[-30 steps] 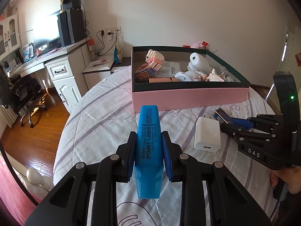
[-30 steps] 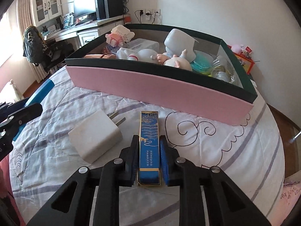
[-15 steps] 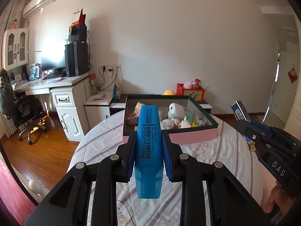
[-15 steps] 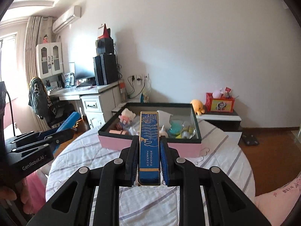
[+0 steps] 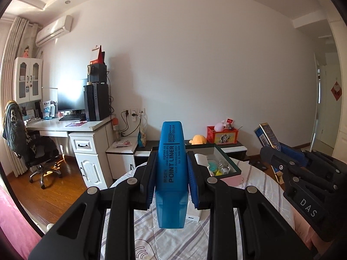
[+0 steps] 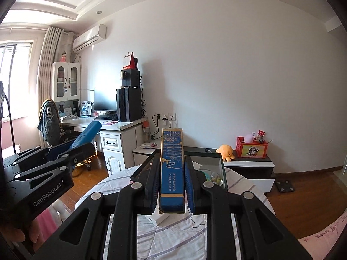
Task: Organize rigid objects
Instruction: 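Carry the highlighter and toothpaste box into the pink box and release both, then withdraw both tools from the box back over the bed, then grasp the white charger with the left tool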
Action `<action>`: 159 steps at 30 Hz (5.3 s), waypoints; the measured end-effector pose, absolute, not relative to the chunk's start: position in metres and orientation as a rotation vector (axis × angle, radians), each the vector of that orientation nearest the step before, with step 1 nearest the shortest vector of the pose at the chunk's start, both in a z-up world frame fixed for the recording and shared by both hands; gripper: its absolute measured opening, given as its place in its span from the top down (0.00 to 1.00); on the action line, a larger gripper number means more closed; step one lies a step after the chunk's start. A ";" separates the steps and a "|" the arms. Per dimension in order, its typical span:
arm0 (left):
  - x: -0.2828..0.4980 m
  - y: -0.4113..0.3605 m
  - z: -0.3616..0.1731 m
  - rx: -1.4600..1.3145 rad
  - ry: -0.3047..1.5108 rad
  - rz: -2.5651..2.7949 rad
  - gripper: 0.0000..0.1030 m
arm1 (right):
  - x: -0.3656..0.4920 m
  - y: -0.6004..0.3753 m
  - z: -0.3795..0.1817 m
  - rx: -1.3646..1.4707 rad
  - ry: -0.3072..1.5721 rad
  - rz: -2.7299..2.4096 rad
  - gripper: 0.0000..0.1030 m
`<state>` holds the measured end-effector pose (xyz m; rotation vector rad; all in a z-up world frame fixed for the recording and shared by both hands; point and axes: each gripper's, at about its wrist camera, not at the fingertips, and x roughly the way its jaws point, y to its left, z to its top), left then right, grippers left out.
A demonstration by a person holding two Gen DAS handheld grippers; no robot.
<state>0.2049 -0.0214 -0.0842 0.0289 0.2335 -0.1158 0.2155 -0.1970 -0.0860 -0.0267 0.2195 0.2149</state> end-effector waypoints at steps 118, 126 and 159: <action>0.227 -0.060 -0.130 0.116 0.409 -0.139 0.00 | 0.209 -0.247 -0.111 0.030 0.332 0.001 0.00; 0.294 -0.087 -0.188 0.190 0.616 -0.167 0.00 | 0.264 -0.277 -0.151 0.066 0.448 -0.025 0.00; 0.394 0.015 -0.247 0.143 0.852 -0.010 0.61 | 0.497 -0.311 -0.211 -0.038 0.886 -0.005 0.56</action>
